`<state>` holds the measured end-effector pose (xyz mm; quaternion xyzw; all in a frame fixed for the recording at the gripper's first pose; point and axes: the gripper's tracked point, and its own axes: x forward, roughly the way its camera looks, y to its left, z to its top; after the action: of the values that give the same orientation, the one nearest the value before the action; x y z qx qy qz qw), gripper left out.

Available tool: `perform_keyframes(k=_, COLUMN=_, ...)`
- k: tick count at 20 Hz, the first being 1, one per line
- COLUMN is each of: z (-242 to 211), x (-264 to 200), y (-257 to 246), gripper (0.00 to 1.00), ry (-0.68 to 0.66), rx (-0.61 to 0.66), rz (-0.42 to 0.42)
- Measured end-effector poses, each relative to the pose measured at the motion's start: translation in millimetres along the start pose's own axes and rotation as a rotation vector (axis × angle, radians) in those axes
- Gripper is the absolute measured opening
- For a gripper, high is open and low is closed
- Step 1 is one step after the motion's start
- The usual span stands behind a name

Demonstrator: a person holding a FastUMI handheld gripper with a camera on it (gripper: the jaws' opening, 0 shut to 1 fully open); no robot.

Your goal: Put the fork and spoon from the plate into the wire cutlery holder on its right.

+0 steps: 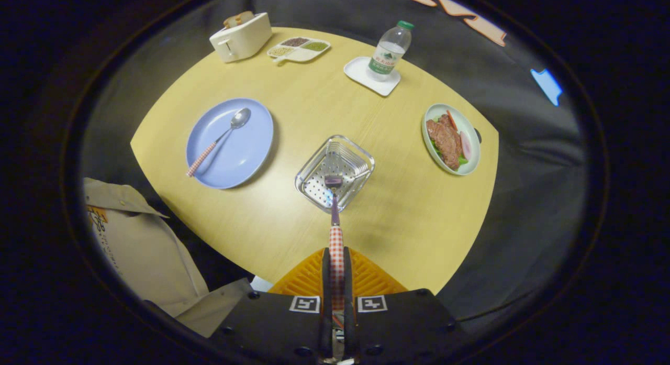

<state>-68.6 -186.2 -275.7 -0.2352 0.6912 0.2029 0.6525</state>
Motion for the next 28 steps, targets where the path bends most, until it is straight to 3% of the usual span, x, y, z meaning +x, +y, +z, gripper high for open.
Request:
perform_keyframes(k=11, z=16.4, x=26.7, y=4.1, gripper=0.12, ry=0.193, rx=-0.062, rz=0.074)
perform_keyframes(k=20, z=24.2, x=43.3, y=2.4, gripper=0.12, ry=0.311, rx=-0.120, rz=0.045)
perform_keyframes(k=28, z=17.0, x=41.2, y=0.0, gripper=0.12, ry=0.332, rx=-0.116, rz=0.039)
